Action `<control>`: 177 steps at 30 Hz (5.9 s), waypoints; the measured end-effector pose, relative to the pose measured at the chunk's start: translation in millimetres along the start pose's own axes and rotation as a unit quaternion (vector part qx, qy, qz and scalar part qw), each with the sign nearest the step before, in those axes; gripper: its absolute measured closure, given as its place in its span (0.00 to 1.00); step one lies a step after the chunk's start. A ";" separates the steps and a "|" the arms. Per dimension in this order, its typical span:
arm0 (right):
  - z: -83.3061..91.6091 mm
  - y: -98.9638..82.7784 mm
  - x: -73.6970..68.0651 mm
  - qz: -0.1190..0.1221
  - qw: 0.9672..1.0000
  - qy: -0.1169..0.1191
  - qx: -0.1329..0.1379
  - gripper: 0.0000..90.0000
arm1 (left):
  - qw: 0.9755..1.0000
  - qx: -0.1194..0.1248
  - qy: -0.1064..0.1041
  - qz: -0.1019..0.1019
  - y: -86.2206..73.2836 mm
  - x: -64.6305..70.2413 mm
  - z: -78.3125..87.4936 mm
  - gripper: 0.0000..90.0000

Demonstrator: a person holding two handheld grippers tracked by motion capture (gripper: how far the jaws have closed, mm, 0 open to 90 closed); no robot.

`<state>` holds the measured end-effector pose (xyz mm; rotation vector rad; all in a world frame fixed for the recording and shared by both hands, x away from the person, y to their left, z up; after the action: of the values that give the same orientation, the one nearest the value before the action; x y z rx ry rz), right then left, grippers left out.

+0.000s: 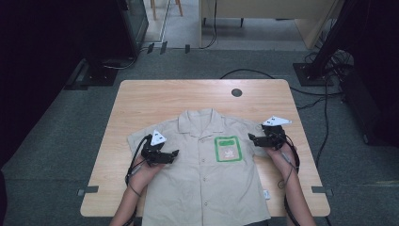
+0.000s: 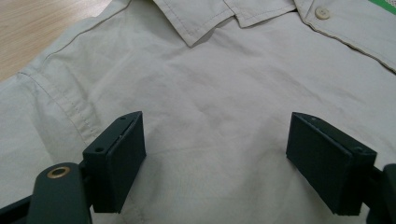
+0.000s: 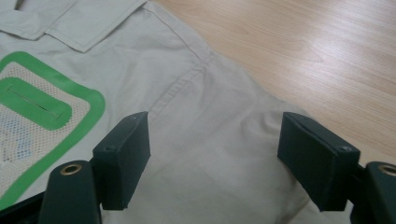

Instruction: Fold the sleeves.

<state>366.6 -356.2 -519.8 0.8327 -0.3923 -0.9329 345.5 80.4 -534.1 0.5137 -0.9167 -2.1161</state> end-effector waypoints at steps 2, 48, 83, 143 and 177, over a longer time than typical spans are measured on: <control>1.0 -0.6 2.5 0.004 1.000 -0.004 0.000 0.28 | 1.000 0.000 0.000 0.000 0.0 0.0 0.0 0.22; 4.4 -13.5 49.6 -0.043 0.999 -0.023 -0.012 0.82 | 1.000 0.001 0.005 0.006 -0.1 0.2 -0.1 0.22; 34.2 19.5 6.0 0.013 0.998 -0.033 0.045 0.96 | 1.000 0.001 0.006 0.008 0.0 -0.1 -0.1 0.22; 5.9 70.9 -96.4 0.119 0.989 0.072 0.039 0.95 | 1.000 0.001 0.006 0.009 0.0 -0.2 -0.2 0.22; -45.7 50.4 -102.9 0.064 0.991 0.118 0.019 0.91 | 1.000 0.000 0.006 0.008 0.0 -0.3 -0.1 0.22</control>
<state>365.4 -233.7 -505.1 0.9296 -0.2554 -0.6998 345.7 80.6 -534.2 0.5180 -0.9116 -2.0959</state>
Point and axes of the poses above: each handheld gripper's, and its own axes: z roughly backward along the jaws, y roughly out of its top, x roughly to its right, the point moved 1 cm from there along -z, roughly forward along the jaws, and after that the axes turned 5 degrees about y, right-handed, at the moved point
